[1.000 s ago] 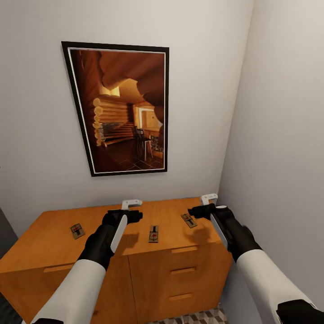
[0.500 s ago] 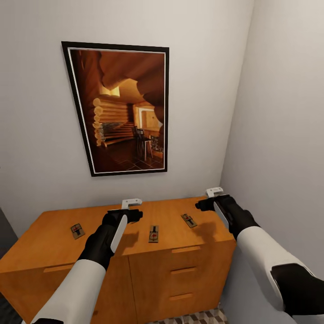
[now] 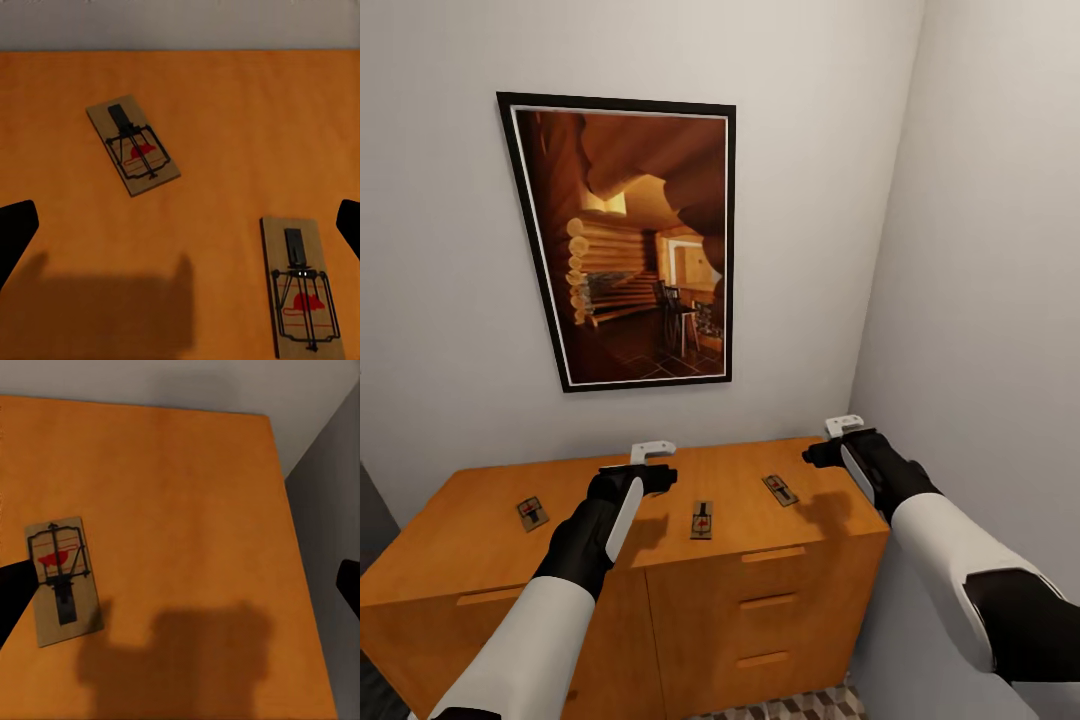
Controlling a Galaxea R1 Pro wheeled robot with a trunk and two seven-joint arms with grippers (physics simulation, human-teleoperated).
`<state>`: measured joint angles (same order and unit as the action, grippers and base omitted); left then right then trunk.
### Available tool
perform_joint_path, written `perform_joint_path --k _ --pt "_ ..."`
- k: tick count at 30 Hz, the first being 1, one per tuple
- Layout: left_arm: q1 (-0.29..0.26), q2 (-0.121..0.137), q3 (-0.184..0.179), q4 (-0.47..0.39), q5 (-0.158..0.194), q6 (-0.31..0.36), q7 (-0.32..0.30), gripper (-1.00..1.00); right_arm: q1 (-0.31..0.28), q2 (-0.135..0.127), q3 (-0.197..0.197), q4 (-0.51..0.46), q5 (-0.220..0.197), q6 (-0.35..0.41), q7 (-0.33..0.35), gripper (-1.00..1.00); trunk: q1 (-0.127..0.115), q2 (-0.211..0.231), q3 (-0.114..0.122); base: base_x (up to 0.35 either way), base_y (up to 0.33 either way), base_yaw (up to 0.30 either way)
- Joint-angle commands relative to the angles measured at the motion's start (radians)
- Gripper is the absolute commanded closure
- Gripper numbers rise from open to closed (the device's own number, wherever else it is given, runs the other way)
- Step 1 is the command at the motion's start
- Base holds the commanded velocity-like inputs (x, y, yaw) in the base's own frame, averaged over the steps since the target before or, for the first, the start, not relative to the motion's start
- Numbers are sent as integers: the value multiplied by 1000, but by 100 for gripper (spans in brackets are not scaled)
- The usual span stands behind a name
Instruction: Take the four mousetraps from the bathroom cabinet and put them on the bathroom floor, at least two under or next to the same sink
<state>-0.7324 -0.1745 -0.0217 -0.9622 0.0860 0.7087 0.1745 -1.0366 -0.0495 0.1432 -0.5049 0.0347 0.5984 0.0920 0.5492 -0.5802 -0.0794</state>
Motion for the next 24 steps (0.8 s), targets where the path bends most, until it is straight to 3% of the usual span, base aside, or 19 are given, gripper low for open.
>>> perform_joint_path --k 1,10,14,24 --pt "-1 0 -1 -1 9 4 8 -100 -1 -1 5 -1 4 5 6 -100 0 -2 -2 0 0 0" --pt "-1 0 -1 -1 9 3 8 -100 -2 0 11 -1 6 6 56 -100 0 -2 -2 88 0 0" --pt "-1 0 -1 0 9 3 8 -100 -2 0 47 -1 8 6 100 -100 0 -2 -2 107 0 0" --pt "-1 0 -1 0 9 3 8 -100 -2 0 110 0 5 -1 126 -100 0 -2 -2 22 0 0"
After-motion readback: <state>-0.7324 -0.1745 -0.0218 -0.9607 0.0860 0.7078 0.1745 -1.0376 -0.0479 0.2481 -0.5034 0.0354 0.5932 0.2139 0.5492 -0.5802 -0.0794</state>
